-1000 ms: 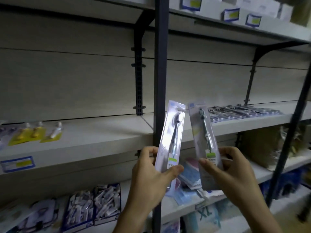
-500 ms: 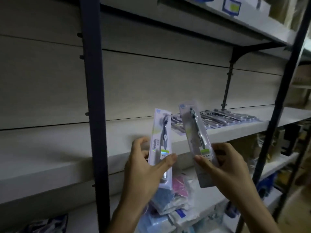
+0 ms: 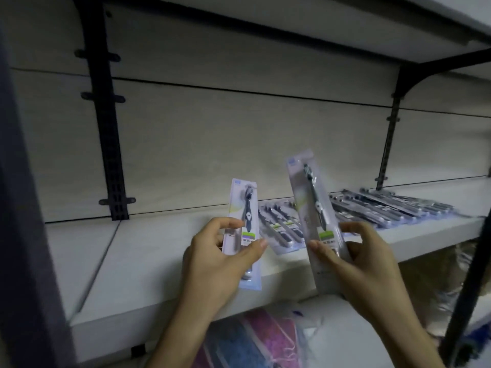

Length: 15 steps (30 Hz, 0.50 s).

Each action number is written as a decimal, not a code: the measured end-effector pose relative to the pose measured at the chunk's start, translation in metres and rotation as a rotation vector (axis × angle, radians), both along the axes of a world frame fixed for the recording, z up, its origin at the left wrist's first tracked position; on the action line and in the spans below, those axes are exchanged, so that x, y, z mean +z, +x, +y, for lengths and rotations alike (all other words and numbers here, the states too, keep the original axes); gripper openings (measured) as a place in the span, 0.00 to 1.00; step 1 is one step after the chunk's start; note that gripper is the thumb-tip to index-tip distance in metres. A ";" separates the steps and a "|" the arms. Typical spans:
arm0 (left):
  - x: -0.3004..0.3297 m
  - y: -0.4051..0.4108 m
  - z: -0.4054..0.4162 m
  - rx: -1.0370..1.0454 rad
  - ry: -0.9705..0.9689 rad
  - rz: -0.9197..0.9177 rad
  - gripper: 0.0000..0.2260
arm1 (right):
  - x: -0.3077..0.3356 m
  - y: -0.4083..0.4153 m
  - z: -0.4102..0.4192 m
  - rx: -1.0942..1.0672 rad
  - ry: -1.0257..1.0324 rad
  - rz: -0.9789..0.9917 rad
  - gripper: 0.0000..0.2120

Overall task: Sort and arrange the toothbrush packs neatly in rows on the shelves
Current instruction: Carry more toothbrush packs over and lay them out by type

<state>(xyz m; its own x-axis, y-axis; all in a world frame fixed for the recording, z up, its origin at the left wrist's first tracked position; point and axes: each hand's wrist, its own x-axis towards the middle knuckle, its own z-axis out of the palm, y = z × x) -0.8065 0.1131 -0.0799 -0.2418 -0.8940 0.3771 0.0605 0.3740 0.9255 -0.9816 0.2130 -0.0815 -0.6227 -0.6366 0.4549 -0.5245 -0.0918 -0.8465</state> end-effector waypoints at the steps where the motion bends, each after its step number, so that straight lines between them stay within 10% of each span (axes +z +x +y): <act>1: 0.001 -0.008 -0.003 0.020 0.003 -0.008 0.14 | 0.000 -0.010 -0.005 0.023 -0.008 -0.014 0.22; 15: 0.003 -0.110 -0.029 0.550 -0.030 -0.576 0.16 | 0.009 -0.132 -0.049 0.248 -0.027 0.040 0.18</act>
<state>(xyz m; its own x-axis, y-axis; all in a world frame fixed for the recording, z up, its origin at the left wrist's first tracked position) -0.9167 0.0838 -0.0772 0.0670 -0.9333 0.3527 -0.6246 0.2364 0.7443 -1.1140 0.1636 -0.0723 -0.4303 -0.7552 0.4945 -0.5157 -0.2439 -0.8213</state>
